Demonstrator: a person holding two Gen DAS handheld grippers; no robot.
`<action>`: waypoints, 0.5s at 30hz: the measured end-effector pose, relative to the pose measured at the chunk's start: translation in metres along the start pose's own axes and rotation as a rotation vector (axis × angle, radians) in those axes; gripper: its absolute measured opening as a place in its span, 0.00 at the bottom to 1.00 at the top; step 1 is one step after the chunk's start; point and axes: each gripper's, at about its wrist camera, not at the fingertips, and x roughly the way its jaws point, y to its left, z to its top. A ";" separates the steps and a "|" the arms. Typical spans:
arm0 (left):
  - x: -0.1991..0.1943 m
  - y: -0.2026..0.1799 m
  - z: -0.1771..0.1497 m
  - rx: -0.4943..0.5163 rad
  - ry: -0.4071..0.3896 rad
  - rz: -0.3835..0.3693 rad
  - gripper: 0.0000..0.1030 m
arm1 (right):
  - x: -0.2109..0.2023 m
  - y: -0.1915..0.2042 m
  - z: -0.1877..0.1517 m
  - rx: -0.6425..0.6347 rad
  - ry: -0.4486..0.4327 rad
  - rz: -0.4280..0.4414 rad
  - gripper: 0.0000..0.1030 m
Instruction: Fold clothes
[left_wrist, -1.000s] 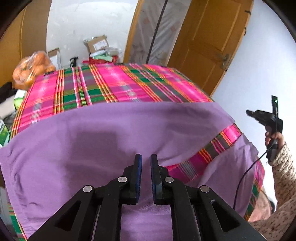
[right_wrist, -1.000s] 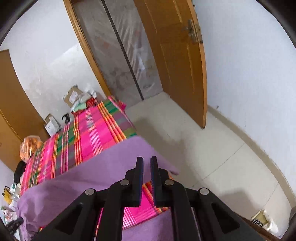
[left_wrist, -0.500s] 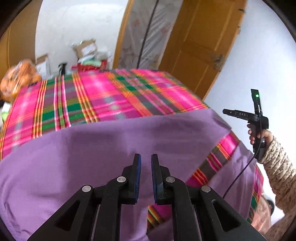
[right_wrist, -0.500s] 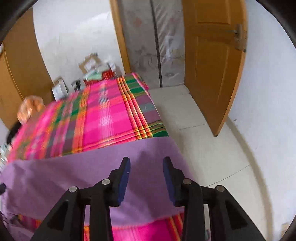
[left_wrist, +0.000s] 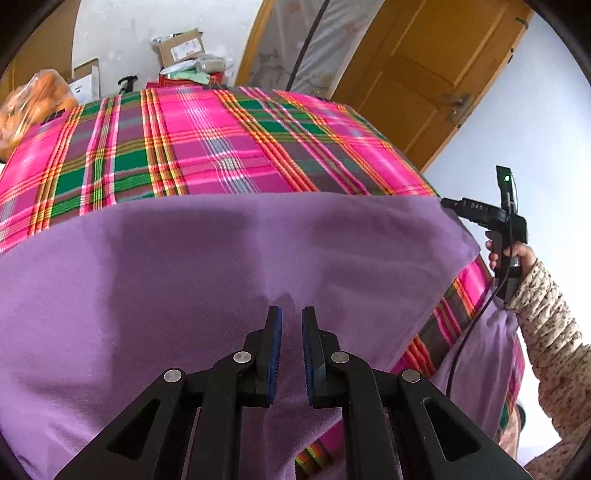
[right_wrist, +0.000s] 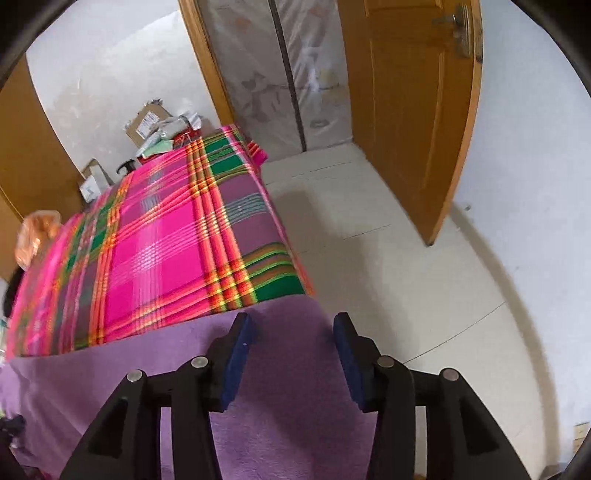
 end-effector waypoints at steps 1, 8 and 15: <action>0.002 -0.001 0.000 0.001 0.007 -0.002 0.11 | 0.000 -0.002 -0.001 0.013 0.000 0.017 0.45; 0.012 -0.002 -0.005 -0.008 0.042 0.012 0.11 | -0.008 0.002 -0.004 -0.049 -0.069 -0.030 0.05; 0.012 -0.002 -0.007 -0.013 0.043 0.008 0.11 | -0.012 0.011 0.006 -0.125 -0.084 -0.095 0.04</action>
